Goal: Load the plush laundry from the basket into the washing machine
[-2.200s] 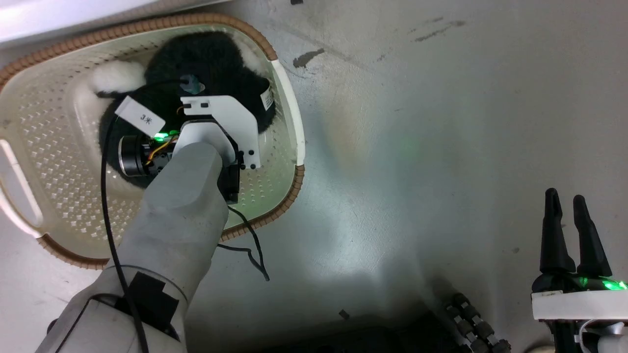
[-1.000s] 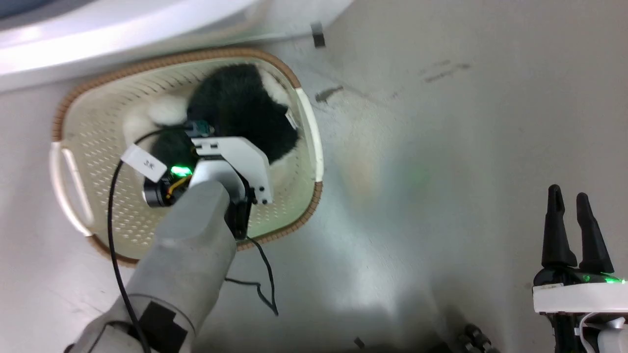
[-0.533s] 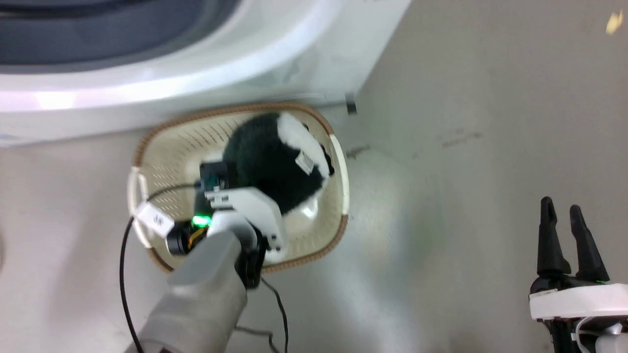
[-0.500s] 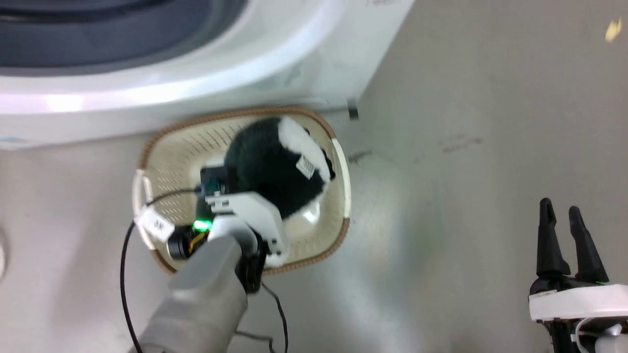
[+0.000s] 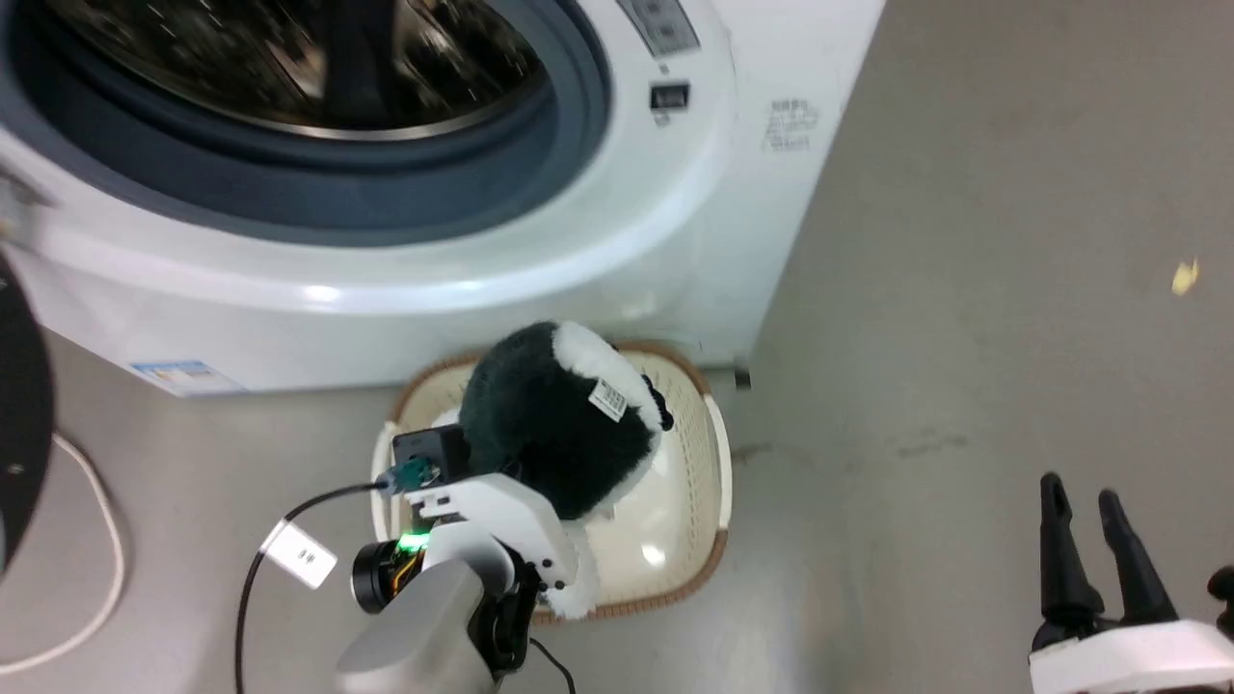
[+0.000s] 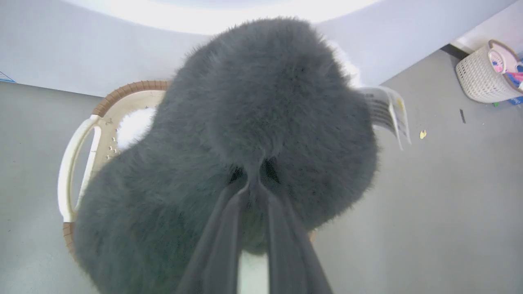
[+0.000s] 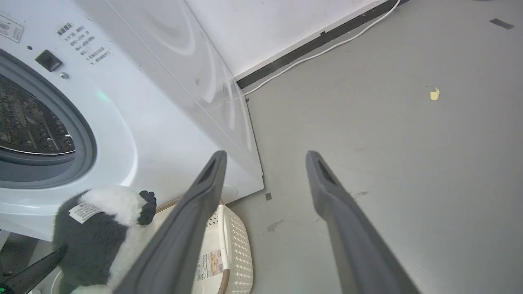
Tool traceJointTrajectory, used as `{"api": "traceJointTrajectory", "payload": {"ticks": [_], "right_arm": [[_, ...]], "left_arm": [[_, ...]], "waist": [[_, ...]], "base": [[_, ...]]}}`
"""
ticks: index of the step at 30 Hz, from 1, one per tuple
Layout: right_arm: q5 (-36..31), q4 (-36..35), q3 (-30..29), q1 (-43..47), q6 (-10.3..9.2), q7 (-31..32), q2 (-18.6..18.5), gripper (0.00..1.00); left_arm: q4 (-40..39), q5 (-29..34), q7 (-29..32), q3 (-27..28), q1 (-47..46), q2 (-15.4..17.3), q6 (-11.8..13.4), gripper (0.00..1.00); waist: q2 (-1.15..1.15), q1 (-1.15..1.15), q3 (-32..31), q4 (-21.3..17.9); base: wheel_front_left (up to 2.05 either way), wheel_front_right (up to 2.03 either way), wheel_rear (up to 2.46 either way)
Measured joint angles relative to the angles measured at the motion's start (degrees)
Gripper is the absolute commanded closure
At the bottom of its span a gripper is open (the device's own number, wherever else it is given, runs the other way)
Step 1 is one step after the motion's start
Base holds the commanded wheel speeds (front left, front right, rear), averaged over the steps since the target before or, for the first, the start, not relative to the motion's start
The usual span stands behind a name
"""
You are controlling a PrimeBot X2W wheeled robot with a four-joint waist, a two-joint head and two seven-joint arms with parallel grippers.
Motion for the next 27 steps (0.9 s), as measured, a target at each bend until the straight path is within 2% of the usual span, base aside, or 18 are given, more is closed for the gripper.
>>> {"api": "traceJointTrajectory", "payload": {"ticks": [3,4,5,6,7,11,12,13,17,19,27], "right_arm": [[-0.1,0.3,0.0,1.0,0.00,0.3,0.1,0.00],[-0.1,0.4,0.0,1.7,0.00,0.4,0.1,0.00],[-0.1,0.4,0.0,1.7,0.00,0.4,0.1,0.00],[0.1,0.6,0.2,2.3,0.00,0.5,0.2,0.00],[0.1,0.6,0.2,2.3,0.00,0.5,0.2,0.00],[0.7,1.7,0.6,4.0,0.00,0.2,0.2,0.00],[0.7,1.7,0.6,4.0,0.00,0.2,0.2,0.00],[0.7,2.0,0.8,4.3,0.00,0.1,0.2,0.00],[1.3,2.6,1.2,4.9,0.00,-0.1,0.2,0.00],[1.6,3.1,1.4,5.4,0.00,-0.1,0.2,0.00],[2.1,4.0,1.8,6.8,0.00,-0.6,0.3,0.00]], "left_arm": [[-5.0,1.8,-0.1,3.1,3.1,0.9,0.7,1.00],[-8.9,3.9,-0.3,5.2,5.5,1.7,1.4,1.00],[-8.9,3.9,-0.3,5.2,5.5,1.7,1.4,1.00],[-12.9,5.9,-0.4,7.3,8.1,2.3,2.1,1.00],[-12.9,5.9,-0.4,7.3,8.1,2.3,2.1,1.00],[-22.4,11.8,-0.4,11.4,13.5,3.5,3.4,1.00],[-22.4,11.8,-0.4,11.4,13.5,3.5,3.4,1.00],[-26.1,14.3,-0.4,12.9,15.2,3.7,3.8,1.00],[-31.3,18.0,-0.4,15.2,18.0,4.0,4.3,1.00],[-36.6,21.9,-0.4,17.4,21.3,4.2,4.5,1.00],[-47.9,30.5,-0.4,22.5,29.8,3.3,5.0,1.00]], "waist": [[0.00,0.00,-3.1,0.8],[0.00,0.00,-5.0,1.3],[0.00,0.00,-5.0,1.3],[0.00,0.00,-6.8,1.8],[0.00,0.00,-6.8,1.8],[0.00,-0.01,-10.6,3.2],[0.00,-0.01,-10.6,3.2],[0.00,0.00,-11.8,3.8],[0.00,0.00,-13.6,4.5],[0.00,0.00,-15.1,5.0],[0.00,0.00,-17.7,6.1]], "base": [[0.00,0.00,0.00],[0.00,0.00,0.00],[0.00,0.00,0.00],[0.00,0.00,0.00],[0.00,0.00,0.00],[0.00,0.00,0.00],[0.00,0.00,0.00],[0.00,0.00,0.00],[0.00,0.00,0.00],[0.00,0.00,0.00],[0.00,0.00,0.00]]}}
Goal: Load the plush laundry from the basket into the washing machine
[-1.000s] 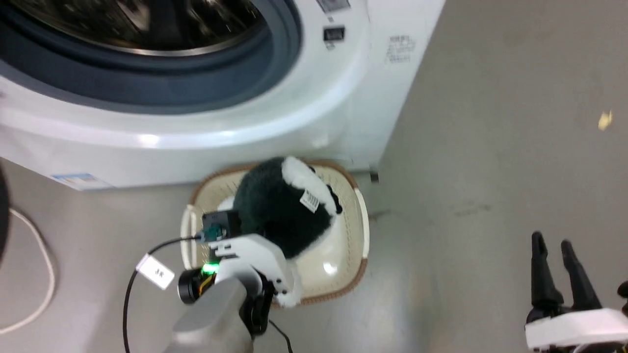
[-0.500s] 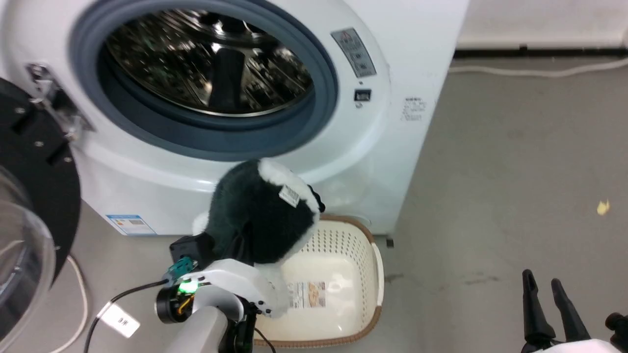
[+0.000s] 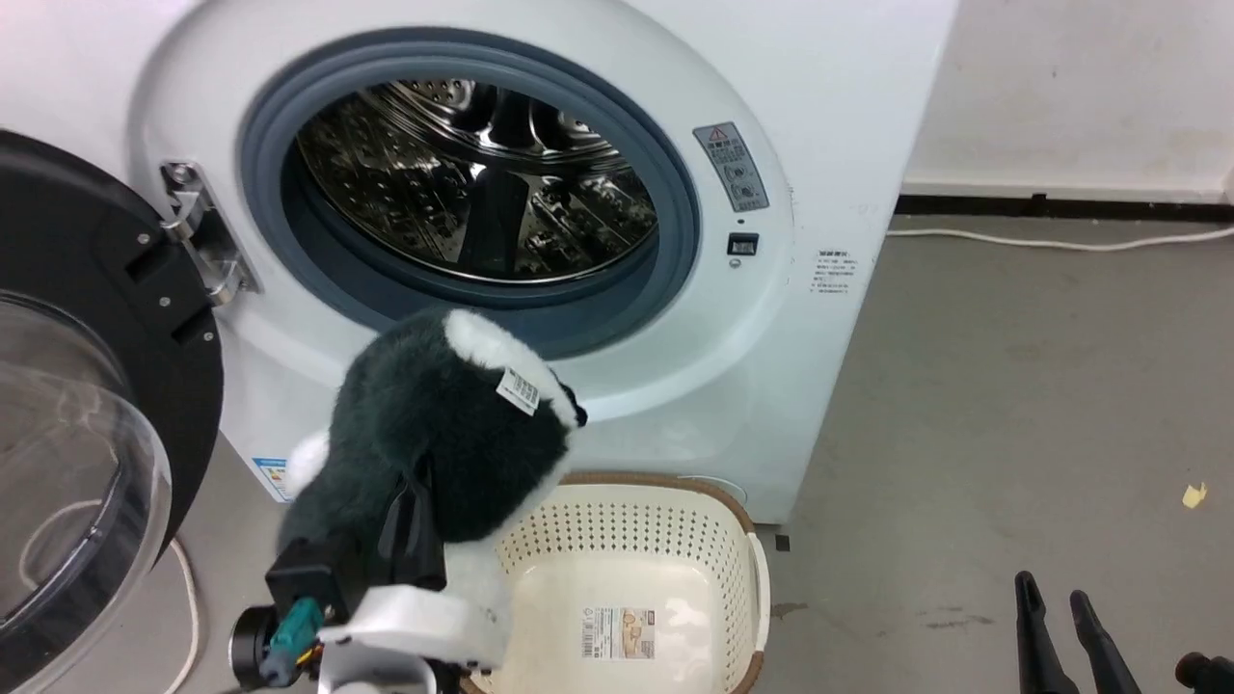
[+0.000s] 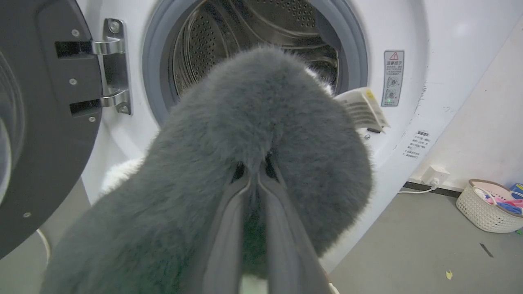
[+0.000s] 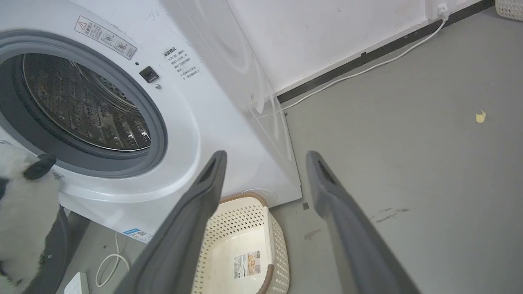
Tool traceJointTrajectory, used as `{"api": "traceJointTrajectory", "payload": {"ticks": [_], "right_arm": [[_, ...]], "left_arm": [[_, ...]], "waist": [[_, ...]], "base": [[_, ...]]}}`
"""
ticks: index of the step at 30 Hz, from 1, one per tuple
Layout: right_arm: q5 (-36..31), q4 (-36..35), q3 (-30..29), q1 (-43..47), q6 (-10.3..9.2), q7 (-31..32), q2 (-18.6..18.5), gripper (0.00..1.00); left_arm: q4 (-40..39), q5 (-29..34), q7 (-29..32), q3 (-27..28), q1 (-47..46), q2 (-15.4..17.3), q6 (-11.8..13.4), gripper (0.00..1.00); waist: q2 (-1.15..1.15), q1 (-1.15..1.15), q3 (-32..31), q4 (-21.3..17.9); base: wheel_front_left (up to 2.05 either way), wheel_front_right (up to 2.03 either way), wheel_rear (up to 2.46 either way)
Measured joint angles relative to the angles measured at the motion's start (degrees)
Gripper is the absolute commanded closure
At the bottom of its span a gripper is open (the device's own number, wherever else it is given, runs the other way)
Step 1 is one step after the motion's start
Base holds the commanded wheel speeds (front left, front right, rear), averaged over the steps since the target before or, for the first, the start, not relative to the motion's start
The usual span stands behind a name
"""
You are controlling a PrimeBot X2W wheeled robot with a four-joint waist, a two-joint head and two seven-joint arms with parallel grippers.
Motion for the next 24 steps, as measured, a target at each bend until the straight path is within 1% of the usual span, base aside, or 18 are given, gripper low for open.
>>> {"api": "traceJointTrajectory", "payload": {"ticks": [2,6,9,12,16,24], "right_arm": [[0.0,-0.1,0.2,0.3,0.00,-0.2,0.0,0.00],[-0.2,-0.9,0.4,0.7,0.00,-0.4,0.0,0.00],[-0.2,-1.6,0.6,0.8,0.00,-0.4,0.0,0.00],[-0.2,-2.2,0.6,1.0,0.00,-0.4,0.0,0.00],[-0.2,-3.2,0.3,1.0,0.00,0.1,0.0,0.00],[-0.5,-5.6,-1.2,0.6,0.00,1.2,0.0,0.00]], "left_arm": [[-1.5,1.9,0.0,0.5,1.1,0.0,-0.4,1.00],[-2.9,4.3,0.0,1.5,1.6,-0.1,-2.1,1.00],[-2.0,5.3,0.0,1.4,1.6,-0.1,-3.9,1.00],[0.7,5.7,0.0,1.2,0.7,0.3,-5.4,1.00],[4.3,5.8,0.0,1.2,-3.3,1.0,-6.8,1.00],[10.0,6.4,1.1,1.3,-14.4,2.8,-8.3,1.00]], "waist": [[0.00,0.00,-0.2,0.2],[0.00,0.00,-0.5,0.3],[0.00,0.01,-0.3,0.4],[0.00,0.01,0.3,0.2],[0.00,0.01,1.4,-0.1],[0.00,0.01,5.4,-1.1]], "base": [[0.00,0.00,0.00],[0.00,0.00,0.00],[0.00,0.00,0.00],[0.00,0.00,0.00],[0.00,0.00,0.00],[0.00,0.00,0.00]]}}
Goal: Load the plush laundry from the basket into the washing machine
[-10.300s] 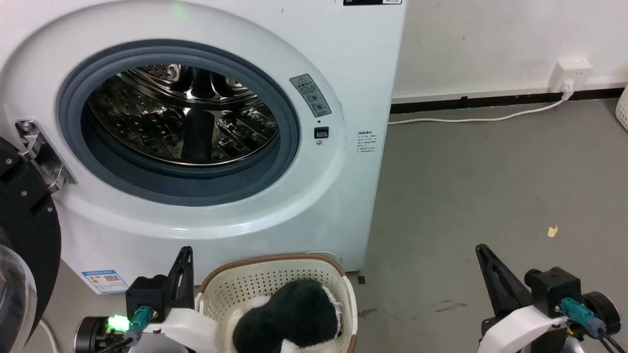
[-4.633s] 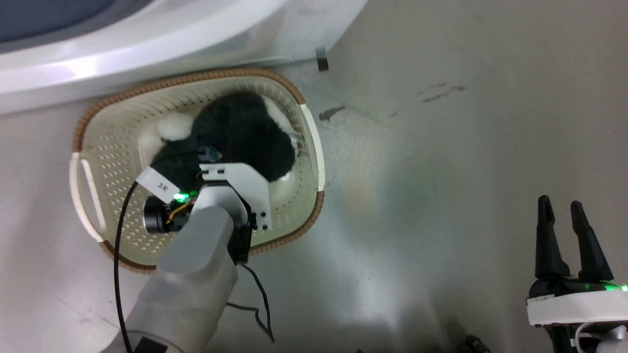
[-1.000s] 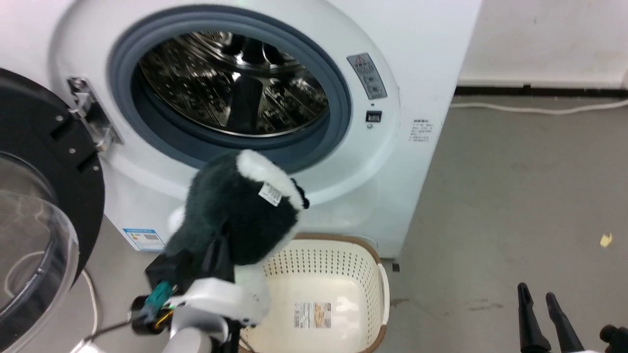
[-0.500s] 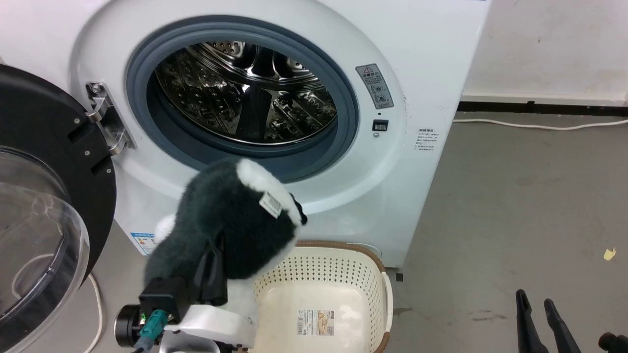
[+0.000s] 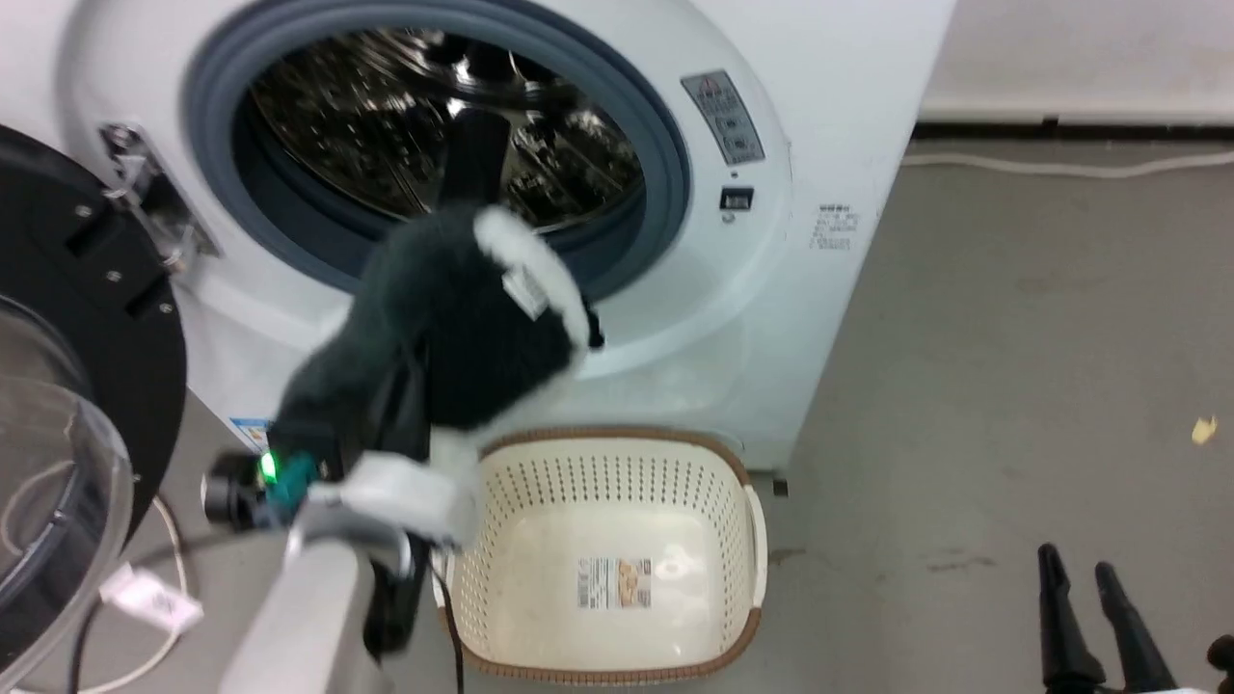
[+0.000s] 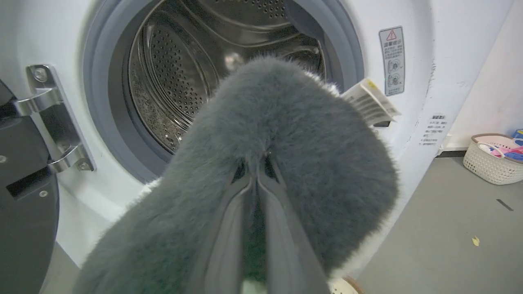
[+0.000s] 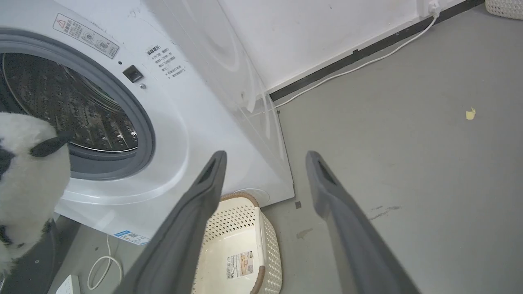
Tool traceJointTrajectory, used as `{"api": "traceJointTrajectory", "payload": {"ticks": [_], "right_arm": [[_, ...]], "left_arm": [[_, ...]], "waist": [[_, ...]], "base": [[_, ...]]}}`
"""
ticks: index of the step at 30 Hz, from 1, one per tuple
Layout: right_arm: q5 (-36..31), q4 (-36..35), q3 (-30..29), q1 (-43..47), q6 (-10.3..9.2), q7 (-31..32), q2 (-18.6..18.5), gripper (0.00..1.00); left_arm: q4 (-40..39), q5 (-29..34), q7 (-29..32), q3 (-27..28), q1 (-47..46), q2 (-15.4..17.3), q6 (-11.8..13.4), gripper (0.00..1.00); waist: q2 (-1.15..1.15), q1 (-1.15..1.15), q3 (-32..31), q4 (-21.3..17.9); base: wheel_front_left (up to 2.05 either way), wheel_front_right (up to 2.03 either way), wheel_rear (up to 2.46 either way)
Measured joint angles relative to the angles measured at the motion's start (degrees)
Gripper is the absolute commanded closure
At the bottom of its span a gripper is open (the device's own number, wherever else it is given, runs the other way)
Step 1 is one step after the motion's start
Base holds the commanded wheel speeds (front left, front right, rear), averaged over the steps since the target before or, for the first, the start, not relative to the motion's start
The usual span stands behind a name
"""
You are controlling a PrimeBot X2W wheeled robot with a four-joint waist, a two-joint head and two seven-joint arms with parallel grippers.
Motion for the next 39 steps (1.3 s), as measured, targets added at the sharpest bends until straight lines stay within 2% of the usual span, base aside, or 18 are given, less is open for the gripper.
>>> {"api": "traceJointTrajectory", "payload": {"ticks": [6,10,12,20,26,32,34,39], "right_arm": [[0.0,-1.8,-1.2,-0.6,0.00,1.0,0.0,0.00],[-0.2,-3.0,-1.8,-1.9,0.00,1.5,0.0,0.00],[-0.2,-4.0,-2.0,-3.3,0.00,1.8,0.0,0.00],[-0.6,-5.7,-2.4,-5.3,0.00,2.4,0.0,0.00],[-0.6,-6.9,-2.4,-7.3,0.00,2.5,0.0,0.00],[-0.6,-8.4,-2.7,-8.1,0.00,2.6,0.0,0.00],[-0.9,-9.8,-2.9,-8.7,0.00,2.8,0.0,0.00],[-0.6,-11.2,-3.3,-9.1,0.00,2.7,-0.3,0.00]], "left_arm": [[4.0,-0.5,1.0,1.5,-8.5,0.4,0.1,1.00],[6.6,-1.8,2.2,3.4,-14.4,0.3,1.4,1.00],[9.2,-3.1,4.8,5.3,-19.7,0.6,2.6,1.00],[12.1,-5.4,12.0,7.3,-30.7,1.7,4.0,1.00],[13.1,-5.7,17.7,8.2,-37.9,4.9,5.1,1.00],[12.2,-5.1,20.9,9.0,-44.7,7.8,6.9,1.00],[11.6,-4.1,21.7,9.0,-49.9,10.4,7.1,1.00],[10.6,-2.1,23.2,7.7,-55.1,12.6,7.1,1.00]], "waist": [[0.00,0.00,4.4,-0.7],[0.00,0.01,7.6,-1.1],[0.00,0.01,10.7,-1.6],[0.00,0.01,16.8,-2.9],[0.00,0.01,21.5,-4.6],[0.00,0.00,26.5,-6.3],[0.00,0.01,29.9,-7.3],[0.00,0.00,33.9,-8.5]], "base": [[0.00,0.00,0.00],[0.00,0.00,0.00],[0.00,0.00,0.00],[0.00,0.00,0.00],[0.00,0.00,0.00],[0.00,0.00,0.00],[0.00,0.00,0.00],[0.00,0.00,0.00]]}}
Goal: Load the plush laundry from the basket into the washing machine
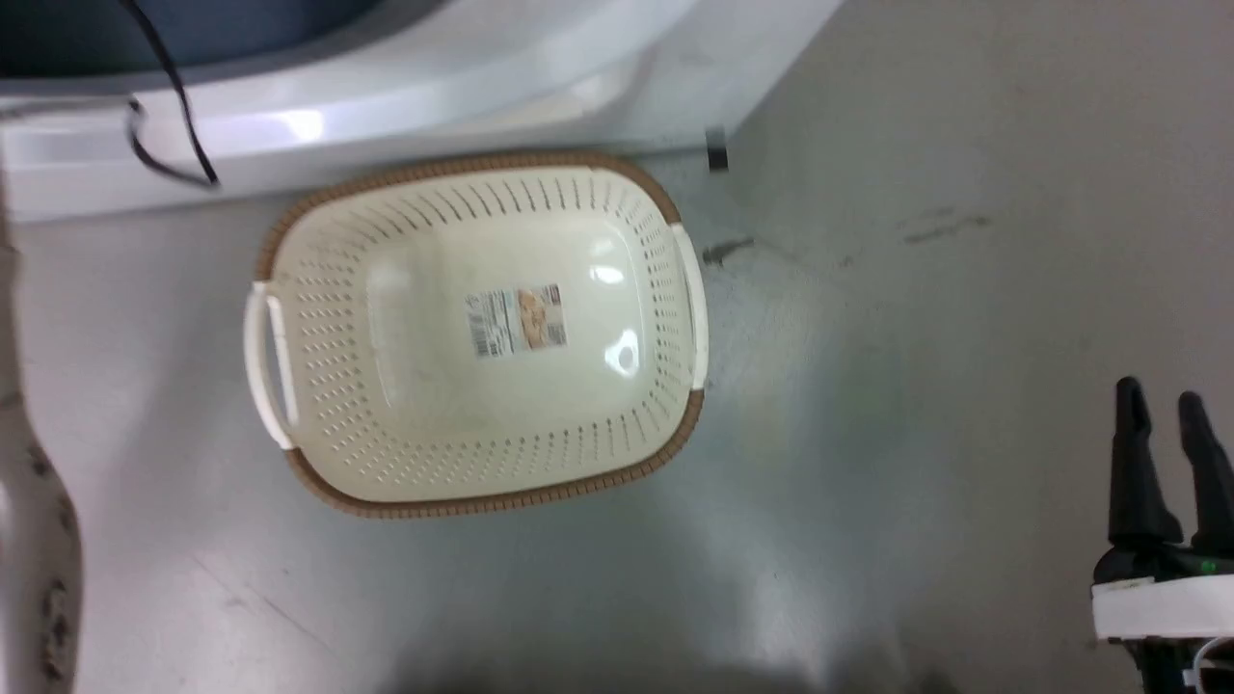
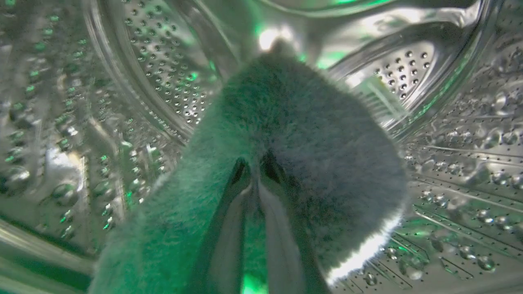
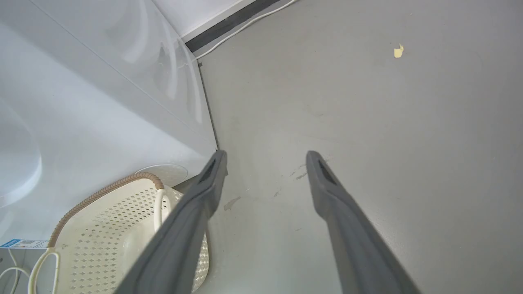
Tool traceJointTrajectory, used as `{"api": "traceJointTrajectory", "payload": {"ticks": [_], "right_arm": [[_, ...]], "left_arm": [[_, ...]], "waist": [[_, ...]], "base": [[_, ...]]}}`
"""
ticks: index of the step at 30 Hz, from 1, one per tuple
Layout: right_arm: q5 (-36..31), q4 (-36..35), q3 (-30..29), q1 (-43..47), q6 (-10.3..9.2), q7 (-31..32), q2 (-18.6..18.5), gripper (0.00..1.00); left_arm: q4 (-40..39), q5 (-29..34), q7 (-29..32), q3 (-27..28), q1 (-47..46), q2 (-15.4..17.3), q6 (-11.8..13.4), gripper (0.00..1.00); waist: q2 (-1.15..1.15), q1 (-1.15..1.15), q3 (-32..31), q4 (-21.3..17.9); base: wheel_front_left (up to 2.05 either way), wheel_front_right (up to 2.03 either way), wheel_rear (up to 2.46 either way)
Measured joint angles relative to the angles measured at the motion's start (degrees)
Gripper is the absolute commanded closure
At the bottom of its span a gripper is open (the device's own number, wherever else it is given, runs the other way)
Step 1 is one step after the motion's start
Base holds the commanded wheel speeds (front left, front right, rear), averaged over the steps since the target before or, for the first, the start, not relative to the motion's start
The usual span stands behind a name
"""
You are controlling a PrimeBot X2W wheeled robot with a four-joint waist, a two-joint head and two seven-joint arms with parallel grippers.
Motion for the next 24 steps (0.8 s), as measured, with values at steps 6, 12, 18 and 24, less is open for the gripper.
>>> {"api": "traceJointTrajectory", "payload": {"ticks": [6,12,18,24], "right_arm": [[1.1,-0.7,0.0,-0.6,0.00,-0.5,-0.5,0.00],[1.6,-1.3,-0.1,-0.6,0.00,-0.9,-1.1,0.00],[1.6,-1.5,-0.2,-0.6,0.00,-1.1,-1.4,0.00],[1.6,-1.5,-0.5,-0.6,0.00,-1.0,-1.4,0.00]], "left_arm": [[0.2,0.9,0.5,-0.5,-4.3,1.2,0.0,1.00],[2.2,0.8,0.5,-1.2,-7.0,1.2,-0.1,1.00],[5.5,0.1,0.7,-1.6,-7.8,0.5,-0.2,0.00],[8.7,-1.4,1.7,-1.7,-8.5,-0.1,-0.9,0.00]], "waist": [[0.00,0.00,4.3,-1.0],[0.00,0.00,7.0,-1.5],[0.00,0.00,7.7,-1.4],[0.00,-0.01,7.3,-0.9]], "base": [[0.00,0.00,0.00],[0.00,0.00,0.00],[0.00,0.00,0.00],[0.00,0.00,0.00]]}}
